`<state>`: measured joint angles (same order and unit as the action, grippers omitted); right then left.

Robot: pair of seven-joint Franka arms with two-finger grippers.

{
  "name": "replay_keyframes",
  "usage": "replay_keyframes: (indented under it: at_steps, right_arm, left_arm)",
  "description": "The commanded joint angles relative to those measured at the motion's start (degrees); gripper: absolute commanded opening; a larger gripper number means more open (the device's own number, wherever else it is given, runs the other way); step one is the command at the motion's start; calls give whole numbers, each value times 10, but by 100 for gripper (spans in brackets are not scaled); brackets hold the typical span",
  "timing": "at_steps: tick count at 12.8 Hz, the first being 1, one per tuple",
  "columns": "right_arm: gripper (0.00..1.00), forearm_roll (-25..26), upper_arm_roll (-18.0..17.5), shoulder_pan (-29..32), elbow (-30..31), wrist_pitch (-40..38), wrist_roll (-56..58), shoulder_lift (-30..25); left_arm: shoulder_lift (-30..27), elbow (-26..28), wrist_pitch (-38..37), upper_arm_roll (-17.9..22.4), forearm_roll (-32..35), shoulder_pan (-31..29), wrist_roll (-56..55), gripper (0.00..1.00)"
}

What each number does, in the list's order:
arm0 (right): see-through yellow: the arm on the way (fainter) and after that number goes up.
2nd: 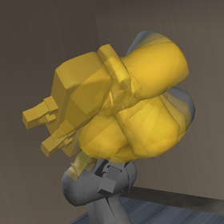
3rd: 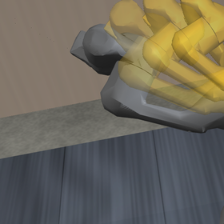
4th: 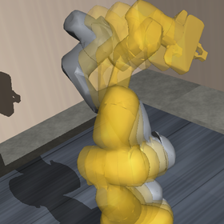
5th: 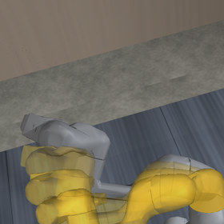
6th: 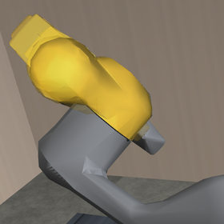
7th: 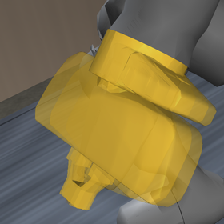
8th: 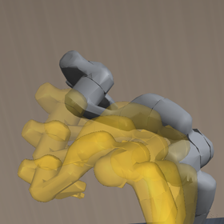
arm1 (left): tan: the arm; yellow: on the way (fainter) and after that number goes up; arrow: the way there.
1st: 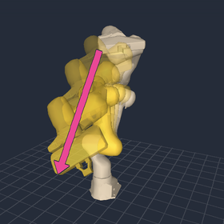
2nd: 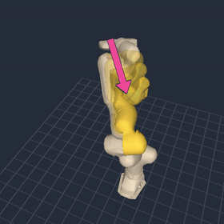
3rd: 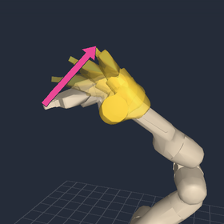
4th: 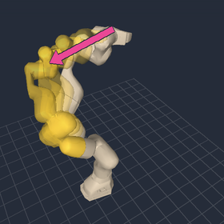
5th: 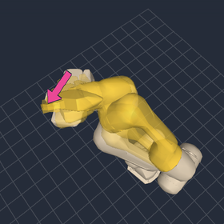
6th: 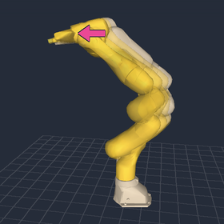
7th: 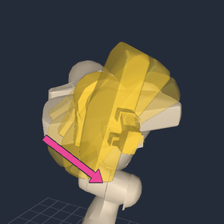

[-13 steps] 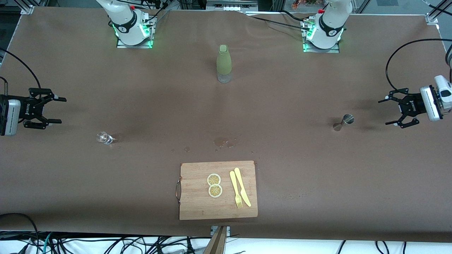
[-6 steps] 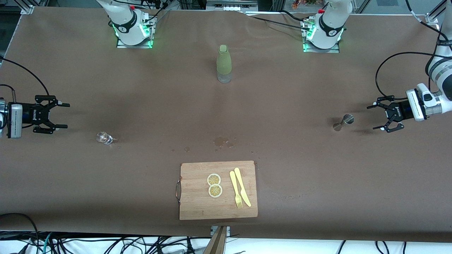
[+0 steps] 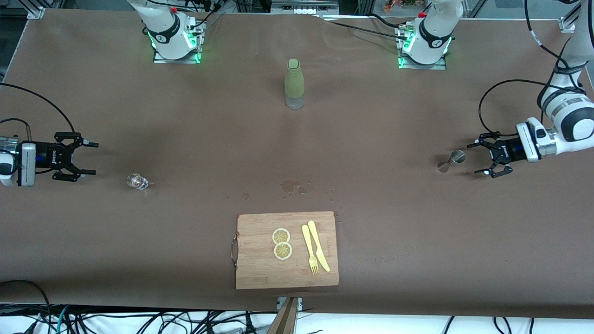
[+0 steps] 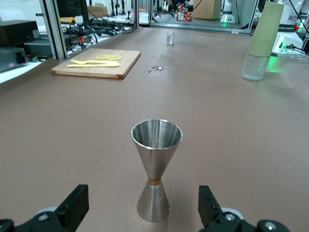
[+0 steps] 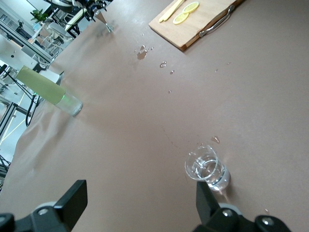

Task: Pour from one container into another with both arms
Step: 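Lower the right gripper to the glass cup while the left gripper reaches the jigger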

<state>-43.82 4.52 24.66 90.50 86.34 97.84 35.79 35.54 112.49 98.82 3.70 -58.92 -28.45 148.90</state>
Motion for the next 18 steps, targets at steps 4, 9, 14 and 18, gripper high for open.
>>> replay_keyframes:
  at_steps: [4,9,14,18]
  right_arm:
    - [100,-32,-5,17,-12,-17,28,19]
    - [100,-70,-5,39,-12,19,111,25]
    - [100,-66,-10,21,-48,40,116,79]
    - [100,-72,-18,-6,-65,66,108,89]
  left_arm:
    - [41,-11,-22,-2,-30,5,61,100]
    - [73,-12,-36,-2,-87,25,110,100]
    - [90,-13,-45,-3,-114,32,122,100]
    - [102,-13,-58,-3,-130,38,123,100]
